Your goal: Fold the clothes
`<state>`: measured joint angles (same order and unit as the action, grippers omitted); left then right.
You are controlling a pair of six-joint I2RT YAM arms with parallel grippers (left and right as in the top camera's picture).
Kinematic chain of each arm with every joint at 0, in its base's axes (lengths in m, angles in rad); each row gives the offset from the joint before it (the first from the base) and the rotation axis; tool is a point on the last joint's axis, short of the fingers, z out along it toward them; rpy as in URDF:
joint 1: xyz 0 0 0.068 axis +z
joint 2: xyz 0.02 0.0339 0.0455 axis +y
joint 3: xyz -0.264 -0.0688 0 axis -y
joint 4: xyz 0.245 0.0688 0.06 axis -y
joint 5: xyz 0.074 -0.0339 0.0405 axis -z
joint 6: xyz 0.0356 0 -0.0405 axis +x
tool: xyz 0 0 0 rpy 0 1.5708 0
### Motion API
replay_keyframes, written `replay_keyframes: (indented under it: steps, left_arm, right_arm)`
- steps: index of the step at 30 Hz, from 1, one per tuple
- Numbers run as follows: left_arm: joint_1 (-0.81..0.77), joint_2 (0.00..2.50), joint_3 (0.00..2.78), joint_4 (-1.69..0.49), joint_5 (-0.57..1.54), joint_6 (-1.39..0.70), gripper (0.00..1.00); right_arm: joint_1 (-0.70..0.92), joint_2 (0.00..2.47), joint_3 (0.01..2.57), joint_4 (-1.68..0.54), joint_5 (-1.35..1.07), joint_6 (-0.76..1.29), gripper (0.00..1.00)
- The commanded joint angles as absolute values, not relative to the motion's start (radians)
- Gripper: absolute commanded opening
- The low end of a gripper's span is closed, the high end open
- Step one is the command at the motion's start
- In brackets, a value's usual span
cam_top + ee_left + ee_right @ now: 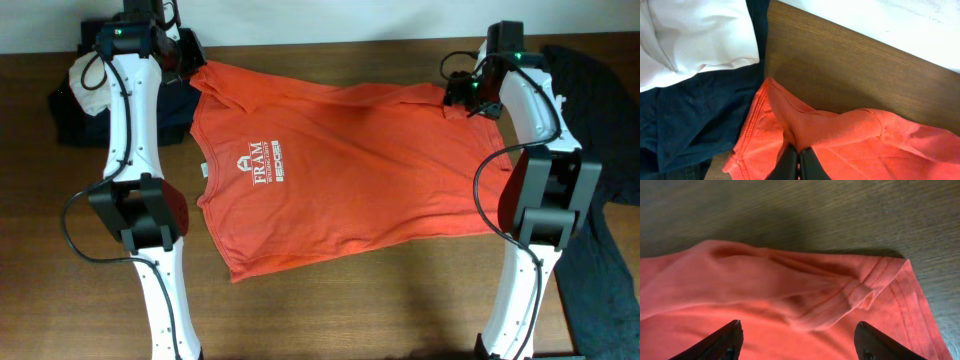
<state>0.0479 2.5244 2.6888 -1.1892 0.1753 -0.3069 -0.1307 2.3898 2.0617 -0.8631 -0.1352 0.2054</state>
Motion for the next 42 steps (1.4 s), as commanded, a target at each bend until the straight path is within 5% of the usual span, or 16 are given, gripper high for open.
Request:
replay_keyframes:
  steps: [1,7,25,32,36,37,39,42]
  left_arm:
    - [0.047,2.504,2.697,-1.19,0.168,-0.294,0.06]
    - [0.047,2.504,2.697,-1.192,0.168,-0.294,0.05]
    - [0.048,2.504,2.697,-1.221,0.168,-0.294,0.06]
    - [0.048,2.504,2.697,-1.23,0.168,-0.295,0.06]
    - [0.036,2.504,2.697,-1.354,0.168,-0.294,0.07]
    - [0.029,2.506,2.696,-1.407,0.168,-0.294,0.16]
    - [0.016,2.508,2.67,-1.457,0.168,-0.282,0.55]
    - [0.014,2.508,2.612,-1.382,0.168,-0.167,0.72]
  right_arm:
    - [-0.163,2.412,2.053,-0.834,-0.119,0.197,0.74]
    - [-0.167,2.412,2.053,-0.77,-0.131,0.179,0.57]
    - [-0.113,2.443,2.053,-0.81,-0.047,0.081,0.52]
    - [-0.132,2.443,2.053,-0.831,-0.032,0.082,0.13]
    - [-0.132,2.443,2.059,-0.851,-0.033,0.086,0.09]
    - [-0.132,2.443,2.059,-0.854,-0.033,0.086,0.1]
    - [-0.132,2.443,2.059,-0.859,-0.033,0.087,0.1]
    - [-0.132,2.443,2.059,-0.865,-0.044,0.098,0.1]
